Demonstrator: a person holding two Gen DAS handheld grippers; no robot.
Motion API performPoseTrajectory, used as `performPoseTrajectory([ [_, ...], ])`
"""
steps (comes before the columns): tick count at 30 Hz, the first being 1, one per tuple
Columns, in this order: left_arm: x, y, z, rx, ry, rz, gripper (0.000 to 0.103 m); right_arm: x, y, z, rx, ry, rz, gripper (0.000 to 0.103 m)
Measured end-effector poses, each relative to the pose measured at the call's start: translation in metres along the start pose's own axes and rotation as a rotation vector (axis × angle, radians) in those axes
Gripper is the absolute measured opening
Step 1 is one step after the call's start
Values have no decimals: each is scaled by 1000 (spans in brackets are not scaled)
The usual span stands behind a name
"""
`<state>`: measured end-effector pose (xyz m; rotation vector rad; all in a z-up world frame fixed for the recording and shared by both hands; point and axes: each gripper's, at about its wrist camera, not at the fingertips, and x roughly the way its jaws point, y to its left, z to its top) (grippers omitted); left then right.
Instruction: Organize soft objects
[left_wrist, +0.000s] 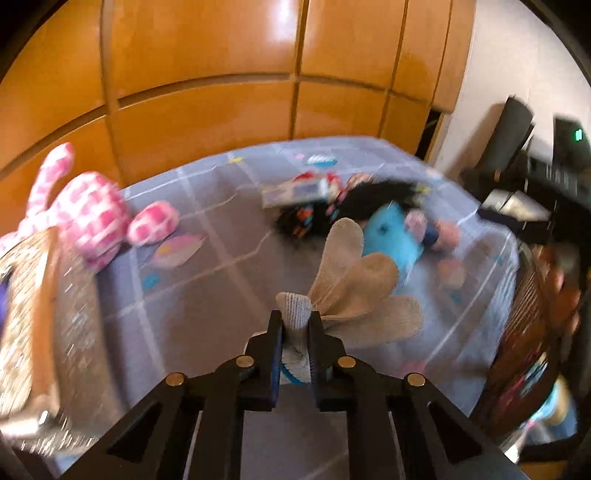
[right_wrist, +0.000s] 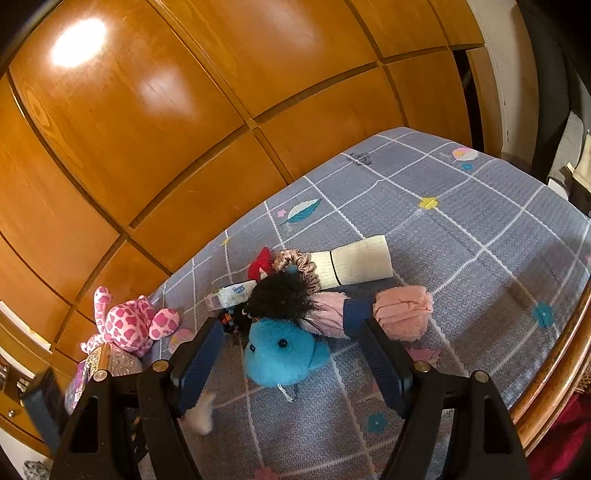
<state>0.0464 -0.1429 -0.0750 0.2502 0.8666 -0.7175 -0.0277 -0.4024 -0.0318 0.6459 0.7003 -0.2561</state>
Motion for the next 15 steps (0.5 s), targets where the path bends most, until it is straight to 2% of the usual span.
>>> performPoseTrajectory([
  [1,-2,2,-7,2,10,-4,15,0,-1,0,6,3,0,77],
  [2,-4,4,-11,-2,2,-5,23,0,-2,0,13,5,2,77],
  [3,-5,3,-16,7,-4,-2,37,1,-3,0,21,9,4,77],
  [4,-6,2,-18,21,-4,-1,46,1,-4,0,27,11,3,77],
  [5,-7,-1,-19,39,-10,3,61,1,-5,0,34,11,4,77],
  [6,-9,-4,-21,65,-25,6,68,1,-6,0,40,13,7,77],
  [9,-9,-16,-25,174,-50,11,79,2,-10,1,68,25,15,77],
  [12,2,-28,-30,325,-28,14,82,2,-13,1,80,24,32,77],
  [15,15,-37,-29,398,-14,16,82,2,-13,1,79,25,31,76],
])
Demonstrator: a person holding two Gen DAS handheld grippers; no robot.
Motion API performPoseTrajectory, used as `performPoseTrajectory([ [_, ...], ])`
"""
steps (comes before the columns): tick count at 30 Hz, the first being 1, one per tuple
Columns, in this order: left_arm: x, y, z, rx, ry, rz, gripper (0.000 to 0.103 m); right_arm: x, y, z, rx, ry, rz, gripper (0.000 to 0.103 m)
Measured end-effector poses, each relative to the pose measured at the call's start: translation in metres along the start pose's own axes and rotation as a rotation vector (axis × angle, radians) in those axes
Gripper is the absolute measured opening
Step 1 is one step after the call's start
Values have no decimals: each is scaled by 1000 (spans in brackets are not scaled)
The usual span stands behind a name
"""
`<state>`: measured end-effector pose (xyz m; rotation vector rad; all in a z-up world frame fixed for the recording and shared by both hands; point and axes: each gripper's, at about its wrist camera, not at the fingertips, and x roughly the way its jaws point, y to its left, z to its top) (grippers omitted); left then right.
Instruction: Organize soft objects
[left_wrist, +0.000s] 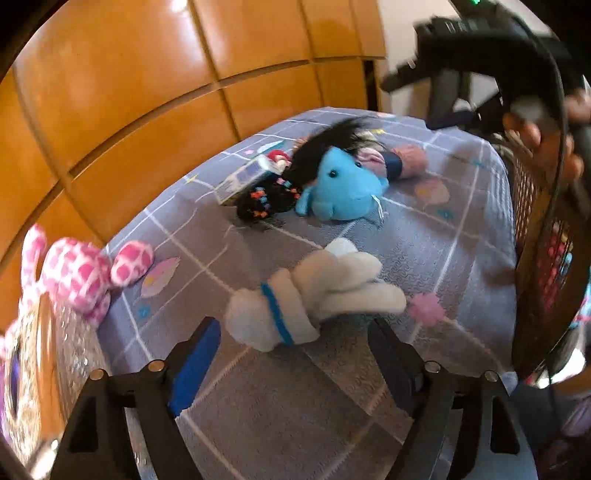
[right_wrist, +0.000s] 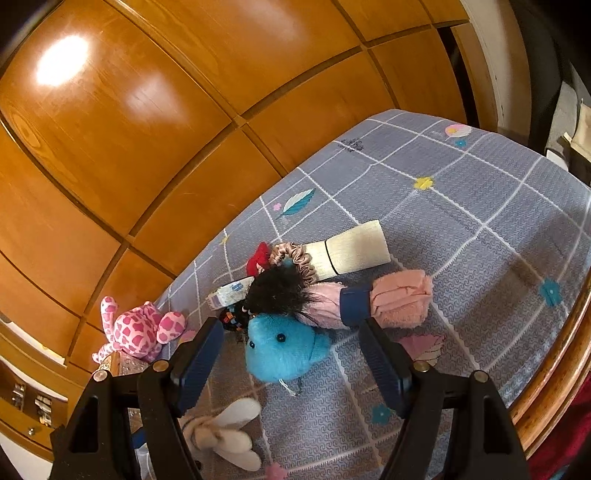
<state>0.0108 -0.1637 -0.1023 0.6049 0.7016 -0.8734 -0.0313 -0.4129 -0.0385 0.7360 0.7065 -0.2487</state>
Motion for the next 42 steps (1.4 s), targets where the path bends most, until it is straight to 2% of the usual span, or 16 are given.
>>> performPoseTrajectory([
  [4,22,4,2,-55,25,-63,81,-4,-3,0,14,-18,36,76],
  [5,26,6,1,-85,33,-81,71,-4,-4,0,16,-21,43,76],
  [6,32,11,0,-132,48,-111,54,-5,-4,1,19,-24,52,76],
  [7,35,12,-3,-165,60,-128,46,-5,-5,1,21,-25,59,76],
  [8,38,16,-5,-204,75,-144,25,-6,-5,1,24,-25,66,76],
  [9,38,21,-6,-242,78,-157,17,-6,-7,2,32,-25,76,76],
  [13,20,33,-10,-329,38,-205,20,-3,-13,9,66,5,81,76],
  [15,11,34,-12,-344,24,-216,50,-2,-16,14,67,6,44,77],
  [17,-1,35,-10,-355,-9,-193,60,1,-18,16,61,15,26,76],
  [20,-12,34,-8,-351,-30,-176,63,5,-17,15,53,30,16,77],
  [23,-17,35,-1,-319,-50,-118,84,5,-17,15,48,29,25,76],
  [33,41,13,48,27,61,-4,84,5,-17,14,32,34,58,77],
  [34,48,12,50,33,77,-17,84,5,-17,14,32,35,62,77],
  [35,55,13,50,27,93,-35,76,5,-17,14,32,36,67,77],
  [36,64,16,49,1,117,-55,59,5,-17,13,33,37,71,77],
  [42,47,39,33,-198,61,-72,44,9,-5,16,-25,76,107,75],
])
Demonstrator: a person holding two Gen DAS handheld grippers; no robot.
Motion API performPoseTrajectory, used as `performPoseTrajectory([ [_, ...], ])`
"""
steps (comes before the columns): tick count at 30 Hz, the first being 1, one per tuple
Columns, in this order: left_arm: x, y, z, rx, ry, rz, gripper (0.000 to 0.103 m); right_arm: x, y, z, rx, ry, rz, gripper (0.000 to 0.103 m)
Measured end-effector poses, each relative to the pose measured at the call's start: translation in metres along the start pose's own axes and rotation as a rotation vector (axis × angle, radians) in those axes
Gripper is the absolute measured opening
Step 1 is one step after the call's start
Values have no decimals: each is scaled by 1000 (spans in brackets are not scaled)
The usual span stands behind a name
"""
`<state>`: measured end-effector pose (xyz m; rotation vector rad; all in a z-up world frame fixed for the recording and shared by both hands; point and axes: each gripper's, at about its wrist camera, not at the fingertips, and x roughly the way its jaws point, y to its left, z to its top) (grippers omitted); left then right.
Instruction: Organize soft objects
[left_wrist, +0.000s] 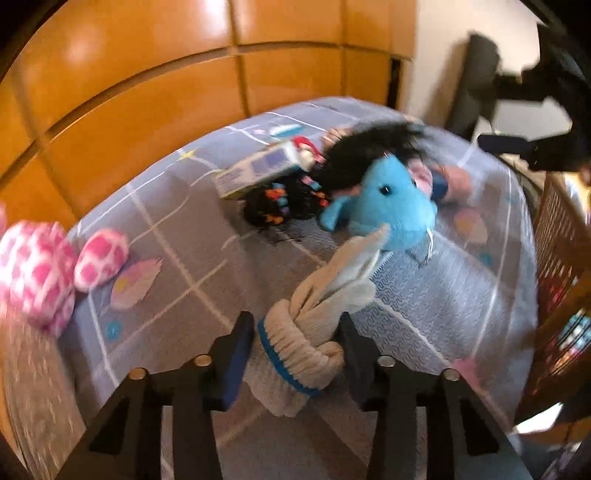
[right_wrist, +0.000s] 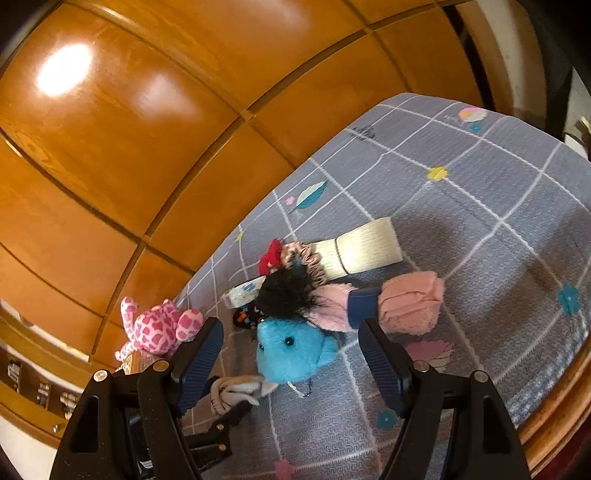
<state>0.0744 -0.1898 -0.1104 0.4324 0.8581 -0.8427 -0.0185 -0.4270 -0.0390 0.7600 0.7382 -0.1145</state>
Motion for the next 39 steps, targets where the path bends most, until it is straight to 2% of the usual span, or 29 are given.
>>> performPoseTrajectory([
  [1,-8,4,-5,-47,-10,-6,44,2,8,1,-35,11,7,73],
  [4,-28,3,-22,-95,-32,-15,44,15,42,4,-170,51,27,72],
  [8,-52,3,-45,-164,-47,-40,44,48,93,3,-402,131,-2,67],
  [12,-68,-1,-60,-210,-56,-51,44,101,133,-4,-620,228,-102,67],
  [16,-80,0,-69,-230,-71,-54,44,151,146,-6,-741,299,-223,67],
  [19,-84,0,-72,-234,-78,-51,44,177,146,-2,-769,327,-301,67],
  [28,-88,-4,-76,-252,-77,-65,44,217,137,-5,-821,420,-371,62],
  [29,-89,-5,-77,-251,-78,-65,44,219,136,-5,-818,418,-369,58],
  [31,-91,-6,-78,-252,-81,-66,44,222,135,-3,-798,420,-361,39],
  [33,-92,-7,-79,-254,-82,-64,44,222,134,1,-760,398,-355,33],
  [39,-100,-7,-82,-266,-98,-48,44,201,142,7,-652,350,-241,30],
])
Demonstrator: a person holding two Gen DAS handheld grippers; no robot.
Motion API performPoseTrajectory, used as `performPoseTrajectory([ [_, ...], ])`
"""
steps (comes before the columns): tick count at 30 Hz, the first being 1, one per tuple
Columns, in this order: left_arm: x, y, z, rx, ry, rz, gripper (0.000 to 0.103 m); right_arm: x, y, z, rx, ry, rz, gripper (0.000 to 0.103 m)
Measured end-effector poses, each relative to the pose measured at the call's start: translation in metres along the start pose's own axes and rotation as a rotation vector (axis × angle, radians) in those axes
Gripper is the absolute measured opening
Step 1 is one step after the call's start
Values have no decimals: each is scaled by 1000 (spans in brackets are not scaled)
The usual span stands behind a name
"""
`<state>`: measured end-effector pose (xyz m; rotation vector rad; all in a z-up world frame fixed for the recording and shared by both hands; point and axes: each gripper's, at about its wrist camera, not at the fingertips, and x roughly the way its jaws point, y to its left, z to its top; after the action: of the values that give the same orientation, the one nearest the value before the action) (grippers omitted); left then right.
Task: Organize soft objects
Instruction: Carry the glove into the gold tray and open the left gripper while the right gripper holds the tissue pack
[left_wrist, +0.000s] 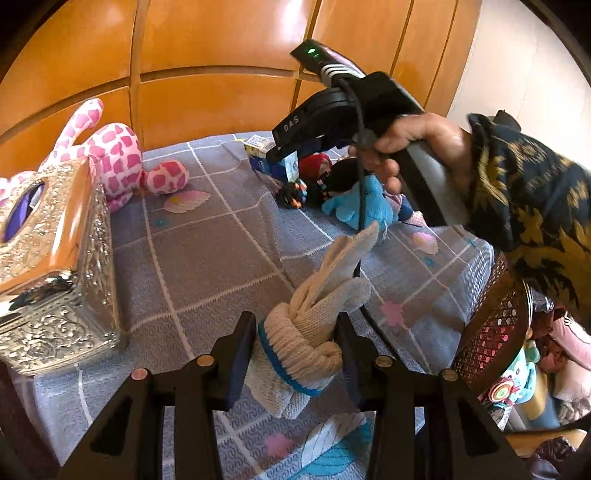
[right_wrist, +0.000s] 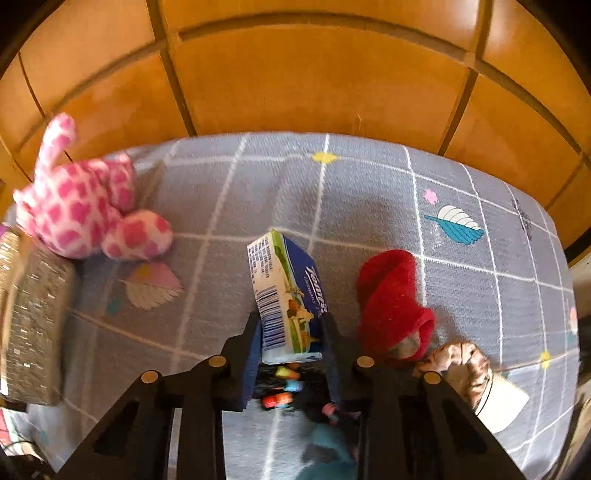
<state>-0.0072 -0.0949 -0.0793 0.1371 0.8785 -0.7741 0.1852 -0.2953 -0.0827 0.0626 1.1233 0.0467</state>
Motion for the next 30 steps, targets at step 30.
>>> performPoseTrajectory([
  [30,-96,115,75,-357,-249,276,44,-6,38,-66,60,-24,172,28],
])
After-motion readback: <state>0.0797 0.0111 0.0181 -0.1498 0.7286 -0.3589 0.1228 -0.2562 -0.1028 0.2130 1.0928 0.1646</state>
